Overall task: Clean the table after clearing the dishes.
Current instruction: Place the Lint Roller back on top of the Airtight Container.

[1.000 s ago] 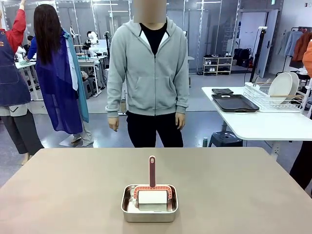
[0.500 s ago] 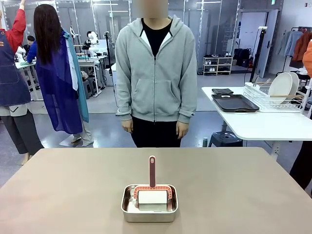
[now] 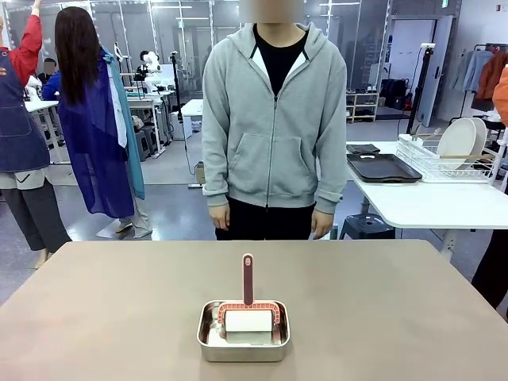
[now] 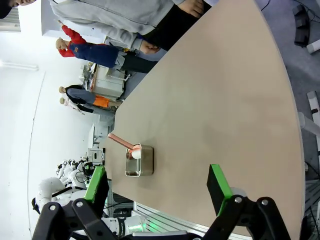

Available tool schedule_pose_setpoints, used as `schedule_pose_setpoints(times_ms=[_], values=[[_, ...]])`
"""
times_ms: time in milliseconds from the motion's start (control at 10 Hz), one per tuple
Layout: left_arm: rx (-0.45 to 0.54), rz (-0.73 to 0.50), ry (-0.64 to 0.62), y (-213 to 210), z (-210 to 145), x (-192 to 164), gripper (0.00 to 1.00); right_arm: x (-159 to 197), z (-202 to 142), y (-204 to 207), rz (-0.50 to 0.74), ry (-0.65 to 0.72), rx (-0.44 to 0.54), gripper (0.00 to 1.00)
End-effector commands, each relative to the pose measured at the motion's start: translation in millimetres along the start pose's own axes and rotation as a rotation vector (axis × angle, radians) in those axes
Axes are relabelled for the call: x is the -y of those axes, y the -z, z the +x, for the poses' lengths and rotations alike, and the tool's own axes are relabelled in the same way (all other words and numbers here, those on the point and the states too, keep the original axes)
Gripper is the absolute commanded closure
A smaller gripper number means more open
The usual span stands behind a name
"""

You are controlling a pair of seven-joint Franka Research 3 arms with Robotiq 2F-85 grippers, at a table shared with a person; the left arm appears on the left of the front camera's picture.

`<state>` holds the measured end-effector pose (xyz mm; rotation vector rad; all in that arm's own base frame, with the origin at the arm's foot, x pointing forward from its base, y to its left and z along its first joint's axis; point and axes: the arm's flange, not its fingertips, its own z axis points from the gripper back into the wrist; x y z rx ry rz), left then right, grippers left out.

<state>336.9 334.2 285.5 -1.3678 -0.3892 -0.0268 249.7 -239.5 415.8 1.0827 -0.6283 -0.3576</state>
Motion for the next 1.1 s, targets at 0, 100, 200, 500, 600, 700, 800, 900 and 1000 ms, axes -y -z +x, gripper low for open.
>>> schedule_pose_setpoints(times_ms=[0,100,200,500,600,700,800,900,1000], values=[[0.005,0.003,-0.001,-0.7,-2.6,2.9,0.00,-6.3,0.7,0.4,0.001,0.017,-0.001,0.00],[0.005,0.003,-0.001,-0.7,-2.6,2.9,0.00,-6.3,0.7,0.4,0.001,0.017,-0.001,0.00],[0.005,0.003,-0.001,-0.7,-2.6,2.9,0.00,-6.3,0.7,0.4,0.001,0.017,-0.001,0.00],[0.005,0.003,-0.001,-0.7,-2.6,2.9,0.00,-6.3,0.7,0.4,0.001,0.017,-0.001,0.00],[0.005,0.003,-0.001,-0.7,-2.6,2.9,0.00,-6.3,0.7,0.4,0.001,0.017,-0.001,0.00],[0.005,0.003,-0.001,-0.7,-2.6,2.9,0.00,-6.3,0.7,0.4,0.001,0.017,-0.001,0.00],[0.005,0.003,-0.001,-0.7,-2.6,2.9,0.00,-6.3,0.7,0.4,0.001,0.017,-0.001,0.00],[0.005,0.003,-0.001,-0.7,-2.6,2.9,0.00,-6.3,0.7,0.4,0.001,0.017,-0.001,0.00],[0.005,0.003,-0.001,-0.7,-2.6,2.9,0.00,-6.3,0.7,0.4,0.001,0.017,-0.001,0.00]])
